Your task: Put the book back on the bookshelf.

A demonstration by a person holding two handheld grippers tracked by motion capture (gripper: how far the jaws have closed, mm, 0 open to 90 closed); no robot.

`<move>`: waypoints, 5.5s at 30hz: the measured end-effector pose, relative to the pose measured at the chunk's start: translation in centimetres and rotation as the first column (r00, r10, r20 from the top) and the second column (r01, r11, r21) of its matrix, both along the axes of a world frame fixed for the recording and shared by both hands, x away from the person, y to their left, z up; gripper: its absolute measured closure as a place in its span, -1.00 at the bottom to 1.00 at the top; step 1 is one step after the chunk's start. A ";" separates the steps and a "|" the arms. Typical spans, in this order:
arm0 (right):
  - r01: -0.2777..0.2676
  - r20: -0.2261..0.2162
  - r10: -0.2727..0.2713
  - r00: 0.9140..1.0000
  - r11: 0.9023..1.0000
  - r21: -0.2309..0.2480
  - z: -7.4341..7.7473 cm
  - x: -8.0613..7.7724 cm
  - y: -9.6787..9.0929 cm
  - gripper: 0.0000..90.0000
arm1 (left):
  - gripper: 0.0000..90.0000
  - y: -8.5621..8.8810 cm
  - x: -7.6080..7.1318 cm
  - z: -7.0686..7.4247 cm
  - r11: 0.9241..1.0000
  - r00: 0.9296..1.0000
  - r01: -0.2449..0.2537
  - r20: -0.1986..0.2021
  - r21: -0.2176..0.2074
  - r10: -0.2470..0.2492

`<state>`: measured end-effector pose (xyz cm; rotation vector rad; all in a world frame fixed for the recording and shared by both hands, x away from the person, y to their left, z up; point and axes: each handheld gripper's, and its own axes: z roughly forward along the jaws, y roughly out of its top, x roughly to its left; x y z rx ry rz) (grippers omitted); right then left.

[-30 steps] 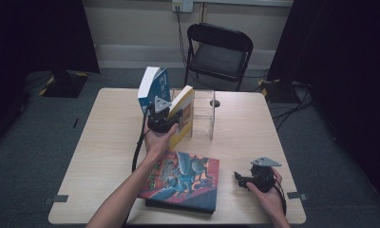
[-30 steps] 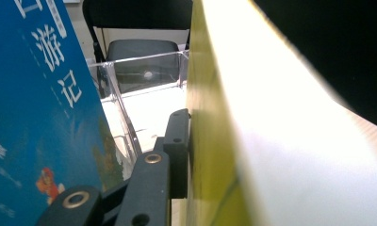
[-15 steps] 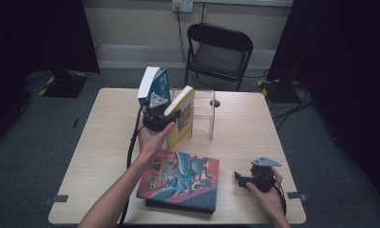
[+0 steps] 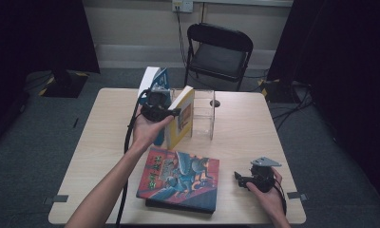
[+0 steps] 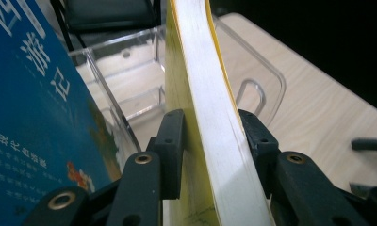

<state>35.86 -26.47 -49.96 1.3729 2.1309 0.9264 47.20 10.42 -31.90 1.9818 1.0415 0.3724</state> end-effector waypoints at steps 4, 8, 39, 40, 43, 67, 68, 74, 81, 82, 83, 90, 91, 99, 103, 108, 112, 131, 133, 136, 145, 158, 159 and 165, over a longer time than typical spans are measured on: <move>0.000 0.000 0.000 1.000 1.000 0.000 0.0 0.0 0.0 -0.70 | 0.44 -0.2 1.0 0.8 0.999 0.996 0.020 -0.085 0.036 -0.017; 0.000 0.000 0.000 1.000 1.000 0.000 0.0 0.0 0.0 -0.70 | 0.41 -0.8 2.1 1.9 0.994 0.980 0.038 -0.197 0.105 -0.017; -0.003 0.001 0.003 1.000 1.000 0.000 0.0 0.0 0.0 -0.70 | 0.69 -2.4 4.9 2.4 0.964 0.956 -0.111 -0.238 0.240 0.170; -0.002 -0.001 0.002 1.000 1.000 0.001 0.0 0.0 0.0 -0.70 | 0.69 -2.5 5.1 2.4 0.966 0.957 -0.112 -0.238 0.231 0.168; -0.002 -0.001 0.002 1.000 1.000 0.001 0.0 0.0 0.0 -0.70 | 0.69 -3.0 5.8 2.3 0.964 0.956 -0.130 -0.228 0.233 0.184; -0.019 0.001 0.019 1.000 1.000 -0.001 0.0 0.1 0.1 -0.70 | 0.68 -3.2 7.3 1.1 0.966 0.954 -0.223 -0.175 0.129 0.243; -0.022 0.002 0.022 1.000 1.000 -0.001 0.0 0.1 0.1 -0.70 | 0.68 -3.4 7.2 1.0 0.964 0.954 -0.232 -0.166 0.129 0.252; -0.026 0.000 0.026 1.000 1.000 -0.001 0.0 0.1 0.1 -0.70 | 0.62 -3.3 6.8 0.9 0.977 0.966 -0.180 -0.166 0.110 0.197; -0.030 0.003 0.030 1.000 1.000 -0.003 0.0 0.1 0.2 -0.70 | 0.35 -2.4 5.5 1.7 0.991 0.982 -0.123 -0.137 0.054 0.130; -0.030 0.003 0.030 1.000 1.000 -0.003 0.0 0.1 0.2 -0.70 | 0.33 -2.3 5.1 1.9 0.992 0.985 -0.114 -0.125 0.058 0.121; -0.030 0.002 0.030 1.000 1.000 -0.003 0.0 0.1 0.2 -0.70 | 0.32 -2.1 5.0 2.0 0.993 0.986 -0.107 -0.122 0.057 0.114; -0.028 0.003 0.028 1.000 1.000 -0.003 0.0 0.1 0.2 -0.70 | 0.25 -1.1 3.8 2.1 0.998 0.990 -0.053 -0.131 0.042 0.058; -0.028 0.003 0.028 1.000 1.000 -0.003 0.0 0.1 0.2 -0.70 | 0.25 -1.1 3.5 2.1 0.998 0.991 -0.052 -0.119 0.035 0.056; -0.027 0.002 0.027 1.000 1.000 -0.002 0.0 0.1 0.2 -0.70 | 0.37 -1.5 2.5 1.7 0.998 0.993 -0.018 -0.117 0.054 0.024; -0.026 0.002 0.026 1.000 1.000 -0.002 0.0 0.1 0.2 -0.70 | 0.57 -1.4 2.4 1.7 0.998 0.992 0.004 -0.130 0.057 0.004; -0.026 0.001 0.026 1.000 1.000 -0.002 0.0 0.1 0.3 -0.70 | 0.59 -1.7 2.5 1.7 0.999 0.992 0.007 -0.130 0.041 -0.002; -0.027 0.002 0.027 1.000 1.000 -0.002 0.0 0.1 0.3 -0.70 | 0.47 -1.9 2.6 1.7 1.000 0.992 0.002 -0.128 -0.014 -0.003; -0.030 0.001 0.030 1.000 1.000 -0.001 0.0 0.1 0.3 -0.70 | 0.48 -3.3 3.3 1.7 0.997 0.983 -0.075 -0.169 0.003 0.074; -0.030 0.001 0.030 1.000 1.000 -0.001 0.0 0.1 0.3 -0.70 | 0.49 -3.3 3.3 1.7 0.997 0.982 -0.081 -0.173 -0.008 0.078; -0.030 0.001 0.030 1.000 1.000 -0.001 0.0 0.1 0.3 -0.70 | 0.48 -3.4 3.2 1.7 0.995 0.979 -0.096 -0.181 -0.029 0.089; -0.031 0.001 0.031 1.000 1.000 -0.001 0.0 0.1 0.3 -0.70 | 0.45 -3.7 3.0 1.4 0.993 0.977 -0.101 -0.193 -0.069 0.086; -0.031 0.001 0.031 1.000 1.000 -0.001 0.0 0.1 0.3 -0.70 | 0.18 -3.3 1.8 1.2 0.987 0.989 -0.006 -0.146 -0.158 -0.017; -0.031 0.000 0.031 1.000 1.000 -0.001 0.0 0.1 0.3 -0.70 | 0.15 -3.1 1.7 1.2 0.988 0.991 0.000 -0.135 -0.155 -0.022; -0.031 0.000 0.031 1.000 1.000 -0.002 0.0 0.1 0.3 -0.70 | 0.11 -1.8 0.8 1.5 0.988 0.998 0.012 -0.063 -0.154 -0.022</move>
